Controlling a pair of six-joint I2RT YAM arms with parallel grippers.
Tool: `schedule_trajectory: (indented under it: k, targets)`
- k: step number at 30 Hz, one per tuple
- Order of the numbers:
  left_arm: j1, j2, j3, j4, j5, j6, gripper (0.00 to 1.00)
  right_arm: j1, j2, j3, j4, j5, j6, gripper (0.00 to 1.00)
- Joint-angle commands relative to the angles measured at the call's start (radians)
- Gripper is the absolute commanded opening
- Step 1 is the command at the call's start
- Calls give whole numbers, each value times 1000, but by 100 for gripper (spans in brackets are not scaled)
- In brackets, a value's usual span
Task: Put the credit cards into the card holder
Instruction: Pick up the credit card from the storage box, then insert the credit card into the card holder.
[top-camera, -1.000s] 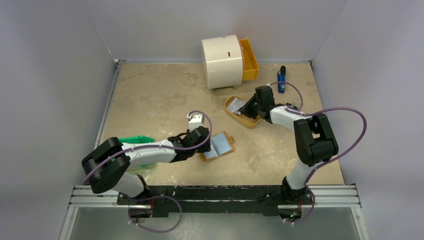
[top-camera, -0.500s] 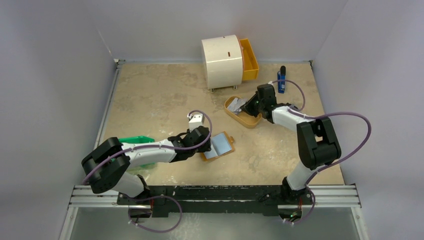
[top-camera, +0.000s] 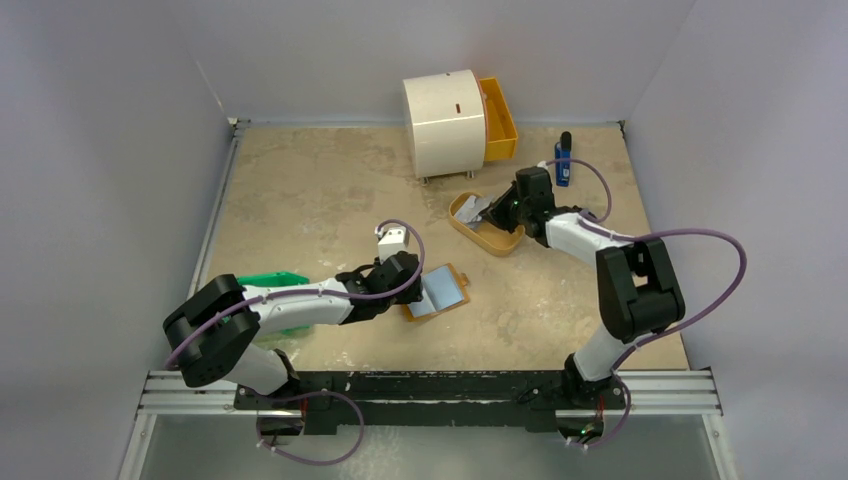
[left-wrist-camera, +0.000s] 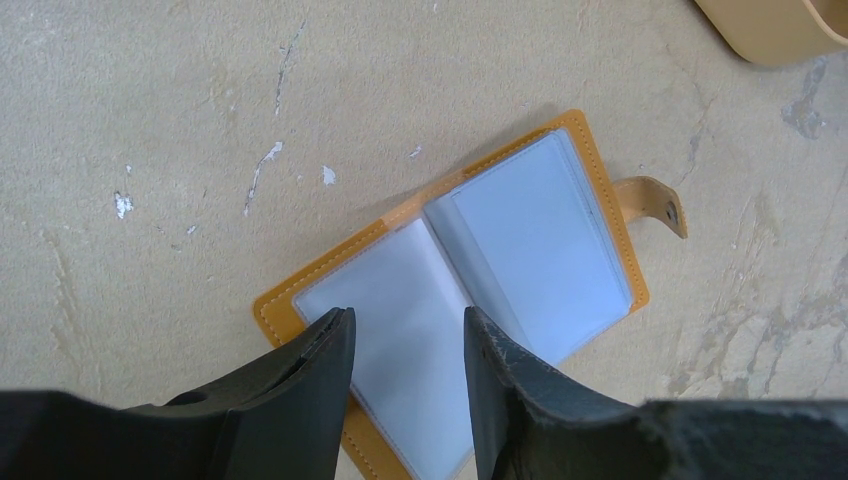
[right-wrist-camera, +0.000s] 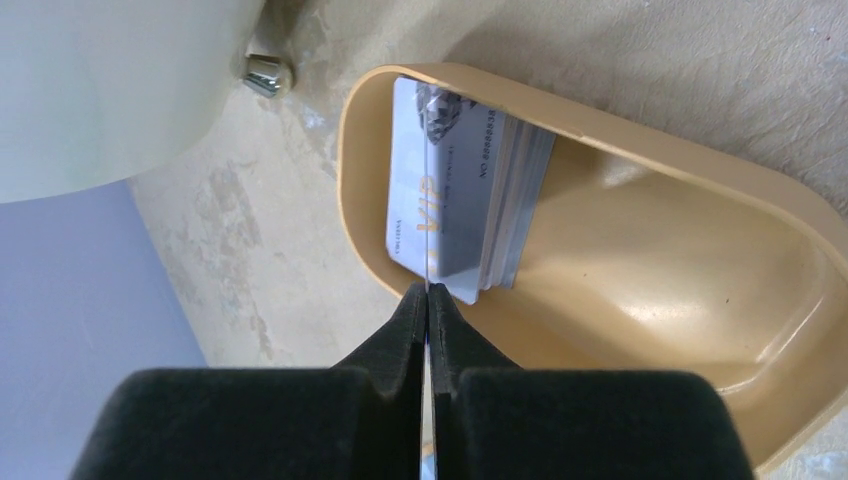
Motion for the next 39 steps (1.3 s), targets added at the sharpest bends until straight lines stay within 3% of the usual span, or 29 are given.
schedule_trajectory:
  k: [1, 16, 25, 29, 32, 39]
  targets:
    - [-2, -15, 36, 6, -12, -13, 43, -2, -105, -10, 23, -16, 59, 0]
    - [-2, -20, 66, -28, -41, 4, 43, -3, -224, 98, -184, -67, 136, 0]
    - [-3, -35, 60, -28, -43, 28, 43, 86, -449, 85, -407, -217, -434, 0]
    - [-2, -17, 72, -32, -43, 36, 43, 285, -481, 4, -502, -188, -560, 0]
    - [-3, -8, 71, -35, -52, 36, 43, 399, -464, -91, -463, -158, -538, 0]
    - [-3, -8, 78, -59, -97, 34, 43, 446, -418, -227, -239, -233, -430, 0]
